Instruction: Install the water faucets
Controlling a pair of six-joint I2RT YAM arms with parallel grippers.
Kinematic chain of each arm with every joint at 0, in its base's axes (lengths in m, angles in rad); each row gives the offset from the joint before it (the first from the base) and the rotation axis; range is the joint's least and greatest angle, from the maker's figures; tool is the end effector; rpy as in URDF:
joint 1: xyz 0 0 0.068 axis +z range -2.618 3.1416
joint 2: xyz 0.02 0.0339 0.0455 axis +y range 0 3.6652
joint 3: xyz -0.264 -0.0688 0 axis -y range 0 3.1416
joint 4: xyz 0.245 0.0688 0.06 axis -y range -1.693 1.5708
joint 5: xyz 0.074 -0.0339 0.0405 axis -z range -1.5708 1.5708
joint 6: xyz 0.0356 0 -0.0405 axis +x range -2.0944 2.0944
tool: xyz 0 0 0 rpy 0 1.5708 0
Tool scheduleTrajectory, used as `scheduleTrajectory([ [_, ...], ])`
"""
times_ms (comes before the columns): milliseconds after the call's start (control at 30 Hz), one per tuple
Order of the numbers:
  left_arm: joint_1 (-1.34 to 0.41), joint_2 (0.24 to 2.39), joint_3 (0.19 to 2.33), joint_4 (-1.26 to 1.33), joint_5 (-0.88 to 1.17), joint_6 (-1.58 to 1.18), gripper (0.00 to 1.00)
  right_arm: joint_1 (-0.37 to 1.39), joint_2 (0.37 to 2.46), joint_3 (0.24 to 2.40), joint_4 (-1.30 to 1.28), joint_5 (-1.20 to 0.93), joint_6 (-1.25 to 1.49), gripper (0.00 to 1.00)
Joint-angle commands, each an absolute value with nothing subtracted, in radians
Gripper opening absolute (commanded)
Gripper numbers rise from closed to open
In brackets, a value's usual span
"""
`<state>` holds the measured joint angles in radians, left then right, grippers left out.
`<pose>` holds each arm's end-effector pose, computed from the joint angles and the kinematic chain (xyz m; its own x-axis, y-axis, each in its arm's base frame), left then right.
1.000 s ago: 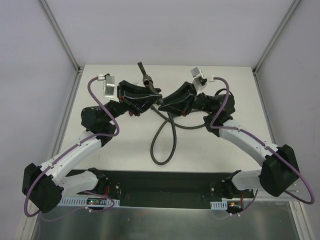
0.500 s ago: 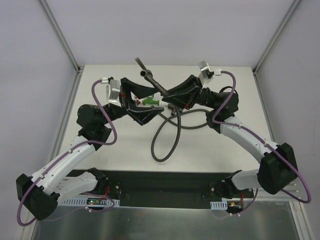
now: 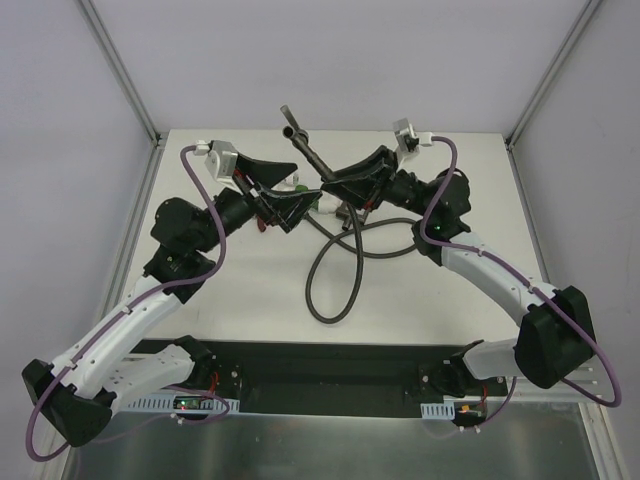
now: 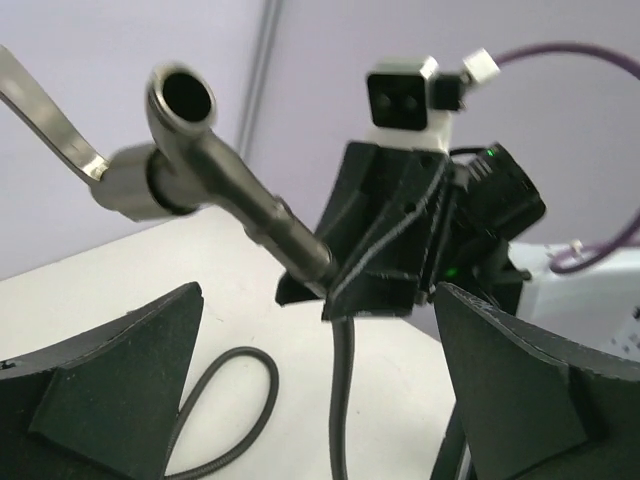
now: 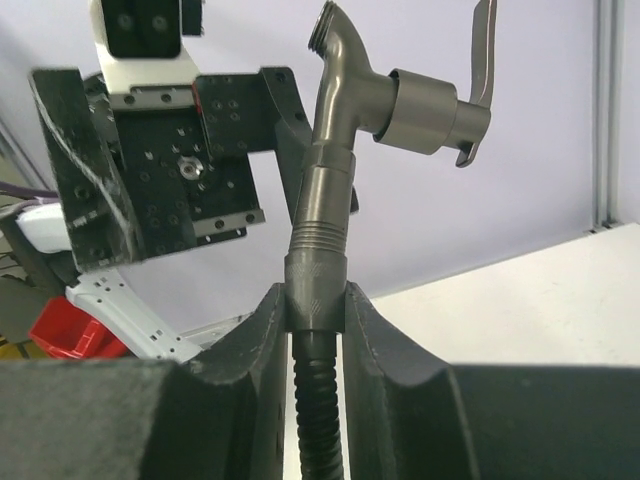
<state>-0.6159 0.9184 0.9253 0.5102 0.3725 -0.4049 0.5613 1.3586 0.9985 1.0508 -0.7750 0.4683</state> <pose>0.1537 -0.1246 0.4379 0.0572 -0.4900 -0.8698 0.8909 0.4183 -0.1771 0.2335 0.1762 0.4047 0.1035 0.4460 -0.8890 -0.9902 0.1304 -0.0499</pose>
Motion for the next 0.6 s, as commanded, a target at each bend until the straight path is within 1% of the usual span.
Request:
scheduleTrajectory([
  [0, -0.621, 0.917, 1.024, 0.442, 0.200, -0.455, 0.98, 0.581, 1.307, 1.049, 0.966, -0.726, 0.286, 0.02],
  [167, -0.621, 0.974, 1.115, 0.344, 0.146, -0.512, 0.98, 0.635, 1.261, 1.055, 0.776, -0.646, 0.092, 0.02],
  [267, -0.621, 1.006, 1.172, 0.221, 0.063, -0.544, 0.98, 0.676, 1.226, 1.063, 0.646, -0.586, -0.029, 0.02],
  [433, -0.621, 1.032, 1.192, 0.132, 0.014, -0.578, 0.95, 0.729, 1.203, 1.069, 0.563, -0.502, -0.155, 0.02],
  [567, -0.621, 1.043, 1.189, 0.098, 0.005, -0.583, 0.93, 0.745, 1.197, 1.065, 0.548, -0.465, -0.181, 0.02],
])
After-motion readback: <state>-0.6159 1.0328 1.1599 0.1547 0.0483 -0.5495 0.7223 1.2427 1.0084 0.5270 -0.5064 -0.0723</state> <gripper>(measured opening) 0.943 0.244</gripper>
